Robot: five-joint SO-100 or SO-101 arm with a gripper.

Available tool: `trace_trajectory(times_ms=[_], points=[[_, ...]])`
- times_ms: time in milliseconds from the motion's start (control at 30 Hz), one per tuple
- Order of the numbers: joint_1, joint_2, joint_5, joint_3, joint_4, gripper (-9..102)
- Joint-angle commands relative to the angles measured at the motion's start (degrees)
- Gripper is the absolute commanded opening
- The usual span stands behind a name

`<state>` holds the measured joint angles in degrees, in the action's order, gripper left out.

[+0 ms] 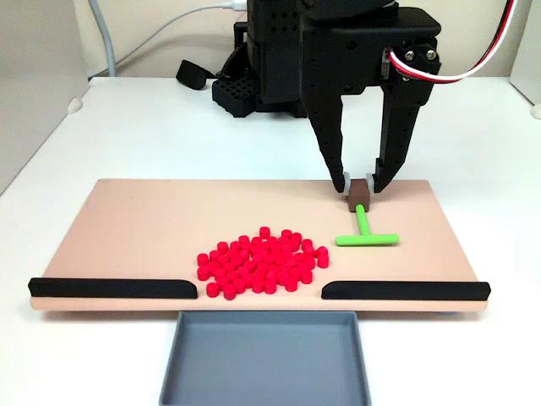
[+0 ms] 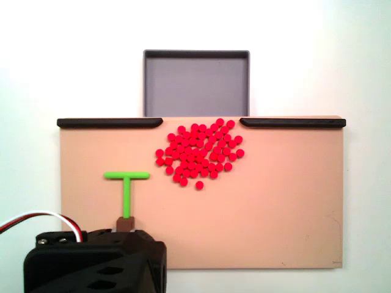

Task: Grasp a green tool by the dark brown handle.

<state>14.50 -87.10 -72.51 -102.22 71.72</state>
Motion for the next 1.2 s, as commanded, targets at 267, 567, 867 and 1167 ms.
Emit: trace_trajectory(times_ms=[267,567,867,1167], points=[[-0.26,-11.95,-2.64,1.32,4.92,0],[-10.81,-18.46,-15.82,1.14,9.23,0],[-16.26,-16.70,-19.25,0.35,9.23,0],[-22.59,-14.41,-25.93,0.26,9.23,0]])
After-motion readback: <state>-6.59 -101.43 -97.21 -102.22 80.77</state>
